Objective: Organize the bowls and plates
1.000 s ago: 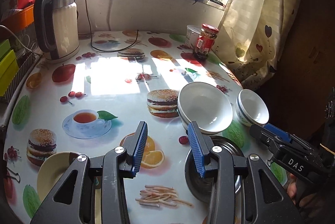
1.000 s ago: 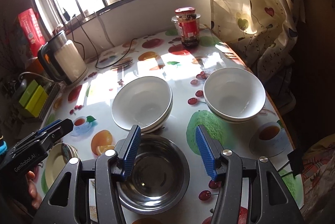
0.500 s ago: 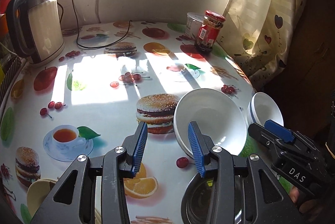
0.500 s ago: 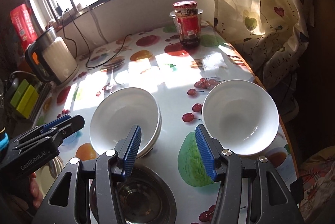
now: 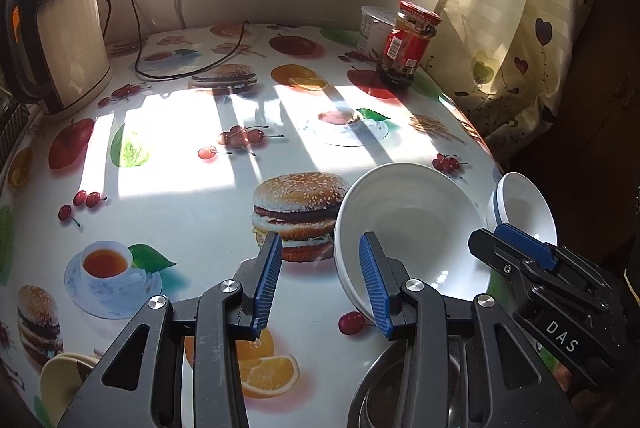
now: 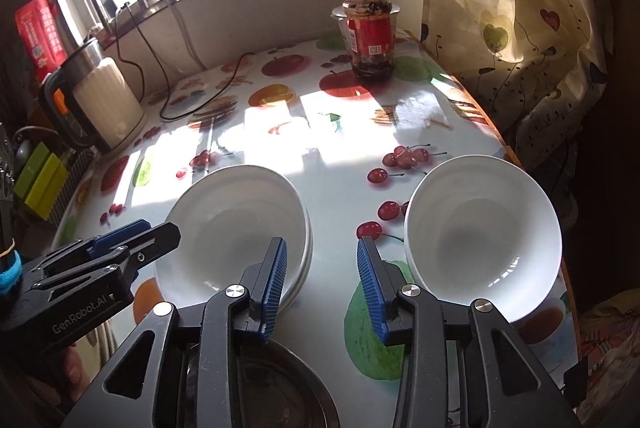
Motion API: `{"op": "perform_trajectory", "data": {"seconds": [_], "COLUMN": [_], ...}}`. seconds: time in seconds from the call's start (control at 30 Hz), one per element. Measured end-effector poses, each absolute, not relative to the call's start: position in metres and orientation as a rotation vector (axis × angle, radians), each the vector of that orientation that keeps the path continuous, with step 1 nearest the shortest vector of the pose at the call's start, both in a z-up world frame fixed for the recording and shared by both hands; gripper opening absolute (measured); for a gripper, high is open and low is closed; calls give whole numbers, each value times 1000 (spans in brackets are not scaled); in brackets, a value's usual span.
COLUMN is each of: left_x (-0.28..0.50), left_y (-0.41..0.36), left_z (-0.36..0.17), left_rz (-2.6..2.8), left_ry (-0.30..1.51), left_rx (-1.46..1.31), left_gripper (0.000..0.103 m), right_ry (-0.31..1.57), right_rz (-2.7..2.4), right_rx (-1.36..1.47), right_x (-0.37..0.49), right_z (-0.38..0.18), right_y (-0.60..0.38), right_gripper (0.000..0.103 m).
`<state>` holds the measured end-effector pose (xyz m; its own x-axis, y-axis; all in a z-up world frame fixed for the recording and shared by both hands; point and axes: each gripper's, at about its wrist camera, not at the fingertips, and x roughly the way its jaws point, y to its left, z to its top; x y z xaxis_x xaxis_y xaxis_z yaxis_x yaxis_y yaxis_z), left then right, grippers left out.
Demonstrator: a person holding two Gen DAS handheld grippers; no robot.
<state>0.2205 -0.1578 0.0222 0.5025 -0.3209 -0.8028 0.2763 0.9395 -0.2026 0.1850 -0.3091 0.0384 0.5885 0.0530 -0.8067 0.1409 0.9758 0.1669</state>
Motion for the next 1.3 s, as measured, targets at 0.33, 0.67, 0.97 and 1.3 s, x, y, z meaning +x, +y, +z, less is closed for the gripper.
{"op": "perform_trajectory", "data": {"seconds": [0.33,0.67,0.97,1.3], "left_x": [222,222,222,222], "left_y": [-162,-167,-169,-169], "left_z": [18,18,17,17], "left_rz": [-374,-391,-399,-399], "left_ry": [995,992,992,991], "left_rx": [-48,-36,-35,-32], "left_gripper": [29,14,10,10], "right_ry": [948,942,938,939], "right_rz": [-37,-29,-20,-23], "right_rx": [211,207,207,205], "right_x": [190,190,191,191], "right_z": [36,35,35,35], "right_y": [-305,-303,-300,-301], "right_gripper": [20,15,10,10]}}
